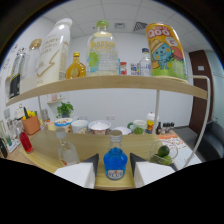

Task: Make me a cup of Mount Fuji.

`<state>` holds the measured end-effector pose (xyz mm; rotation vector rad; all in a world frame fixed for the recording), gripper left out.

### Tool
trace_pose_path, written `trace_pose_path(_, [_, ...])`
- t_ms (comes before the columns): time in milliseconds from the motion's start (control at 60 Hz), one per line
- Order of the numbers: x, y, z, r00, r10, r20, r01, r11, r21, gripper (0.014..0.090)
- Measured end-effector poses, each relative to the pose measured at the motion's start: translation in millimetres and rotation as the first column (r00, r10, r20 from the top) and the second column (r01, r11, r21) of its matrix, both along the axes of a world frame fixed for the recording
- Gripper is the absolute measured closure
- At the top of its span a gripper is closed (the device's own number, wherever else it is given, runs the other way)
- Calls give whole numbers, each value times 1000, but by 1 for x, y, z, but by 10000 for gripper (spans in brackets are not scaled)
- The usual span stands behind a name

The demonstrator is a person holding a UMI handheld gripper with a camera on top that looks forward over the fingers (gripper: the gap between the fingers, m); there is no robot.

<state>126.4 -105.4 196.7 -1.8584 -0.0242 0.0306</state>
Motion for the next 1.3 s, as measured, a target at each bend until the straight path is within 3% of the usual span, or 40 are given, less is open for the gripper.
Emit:
trace_pose_path(100, [1,6,-9,1000,7,9,-7,1000,-19,667])
trace_pose_path(383, [4,-2,-2,1000,10,-5,-10,1000,-2,682])
trace_pose_path(583, [5,-47,21,1000,-8,-21,8,999,37,681])
trace_pose_path(800, [0,-107,-42,997,-55,-45,51,995,-82,682])
trace_pose_path(917, [-3,-120,-79,997,-47,68,56,988,-144,682])
trace_pose_path(1050, [3,-120,-87,945,3,328,48,988,-148,684])
trace_pose_path(1183, [9,-115,-82,811,67,581,25,989,-148,684])
trace_pose_path(1300, [6,-111,-74,607,135,783,-20,988,-155,684])
